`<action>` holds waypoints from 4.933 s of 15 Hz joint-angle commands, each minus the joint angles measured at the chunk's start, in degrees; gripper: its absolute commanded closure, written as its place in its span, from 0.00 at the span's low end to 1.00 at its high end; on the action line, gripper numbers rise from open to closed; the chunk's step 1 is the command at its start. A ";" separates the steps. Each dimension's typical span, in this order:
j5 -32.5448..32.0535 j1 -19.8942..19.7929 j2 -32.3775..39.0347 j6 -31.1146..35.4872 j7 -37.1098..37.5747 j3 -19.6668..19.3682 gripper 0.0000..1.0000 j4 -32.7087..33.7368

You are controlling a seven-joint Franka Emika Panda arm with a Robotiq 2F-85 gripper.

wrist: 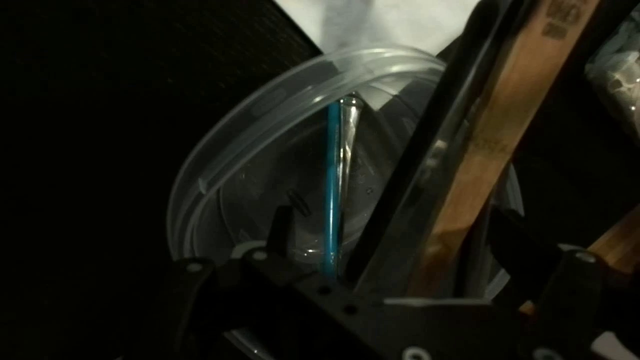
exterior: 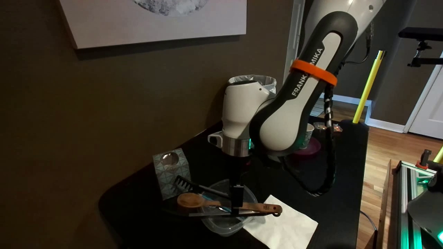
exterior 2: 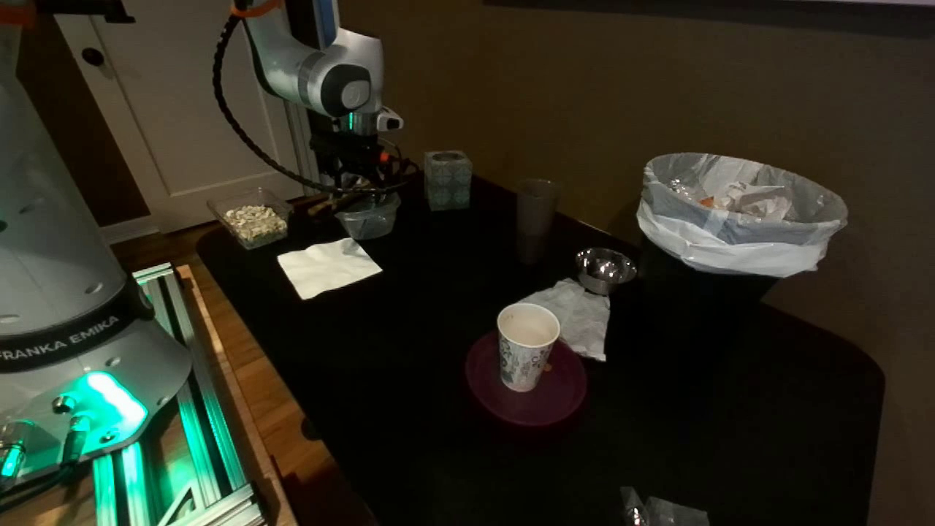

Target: Put the wooden spoon and tongs on top of the tissue box.

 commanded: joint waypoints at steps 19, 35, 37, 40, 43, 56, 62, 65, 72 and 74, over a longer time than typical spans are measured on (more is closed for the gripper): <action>1.97 0.31 -3.29 -0.92 4.30 1.04 0.00 -3.24; 0.52 2.85 -1.36 0.80 6.01 -0.49 0.00 -2.46; -0.11 3.66 -1.31 1.14 6.86 -1.25 0.00 -2.39; -0.01 4.15 -1.27 1.18 7.32 -1.35 0.00 -2.18; 0.36 4.33 -1.79 1.55 7.59 -1.03 0.00 -2.11; -4.80 7.65 -0.74 0.83 12.74 -6.16 0.00 -0.04; -3.07 6.70 -0.89 0.15 12.03 -4.84 0.00 -0.21; -2.33 5.94 -1.67 -1.23 11.32 -4.06 0.00 -0.44; -0.47 5.22 -2.06 -1.92 11.69 -3.03 0.00 -0.65; -0.44 5.62 -2.19 -2.70 12.35 -3.46 0.00 -0.66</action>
